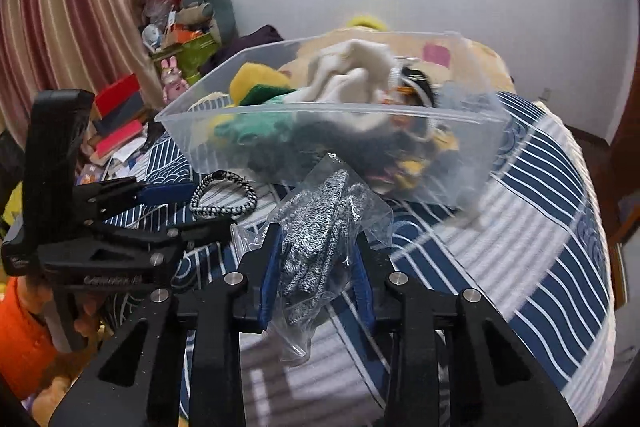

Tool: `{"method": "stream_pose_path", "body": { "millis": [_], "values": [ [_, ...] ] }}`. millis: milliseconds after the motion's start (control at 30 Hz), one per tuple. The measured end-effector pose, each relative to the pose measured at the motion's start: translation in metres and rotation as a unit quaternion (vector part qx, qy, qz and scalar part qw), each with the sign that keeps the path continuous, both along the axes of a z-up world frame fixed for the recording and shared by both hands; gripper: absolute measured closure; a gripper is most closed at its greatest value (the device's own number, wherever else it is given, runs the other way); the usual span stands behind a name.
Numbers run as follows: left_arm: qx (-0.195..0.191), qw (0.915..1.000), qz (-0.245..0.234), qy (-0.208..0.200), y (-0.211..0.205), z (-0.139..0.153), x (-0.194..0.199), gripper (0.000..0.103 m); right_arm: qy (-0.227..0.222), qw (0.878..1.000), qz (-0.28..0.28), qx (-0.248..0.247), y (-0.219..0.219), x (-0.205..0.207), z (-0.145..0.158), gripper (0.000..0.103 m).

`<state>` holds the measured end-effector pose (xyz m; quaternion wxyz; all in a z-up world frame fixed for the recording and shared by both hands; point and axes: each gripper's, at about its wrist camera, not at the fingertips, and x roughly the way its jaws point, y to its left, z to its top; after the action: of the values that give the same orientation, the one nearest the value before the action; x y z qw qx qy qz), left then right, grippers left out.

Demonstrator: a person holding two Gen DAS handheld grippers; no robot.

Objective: Organize soft objects
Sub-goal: 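Grasp the braided bracelet with the left tool while the right tool grasps the bagged silver scrubber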

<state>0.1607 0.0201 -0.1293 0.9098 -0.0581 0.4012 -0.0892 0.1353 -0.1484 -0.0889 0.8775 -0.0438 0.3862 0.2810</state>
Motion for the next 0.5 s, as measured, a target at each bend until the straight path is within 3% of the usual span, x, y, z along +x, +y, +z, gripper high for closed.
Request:
{"method": "stream_pose_path", "body": {
  "millis": [233,500],
  "values": [
    [-0.013,0.9999,0.002,-0.008,0.004,0.000,-0.010,0.096,-0.013,1.000,-0.013,0.008,-0.011,-0.007,0.008,0.073],
    [-0.007,0.9993,0.012,-0.034,0.013,0.012,-0.050,0.097,-0.040,0.999,-0.007,0.017,-0.011,-0.018,0.025,0.075]
  ]
}}
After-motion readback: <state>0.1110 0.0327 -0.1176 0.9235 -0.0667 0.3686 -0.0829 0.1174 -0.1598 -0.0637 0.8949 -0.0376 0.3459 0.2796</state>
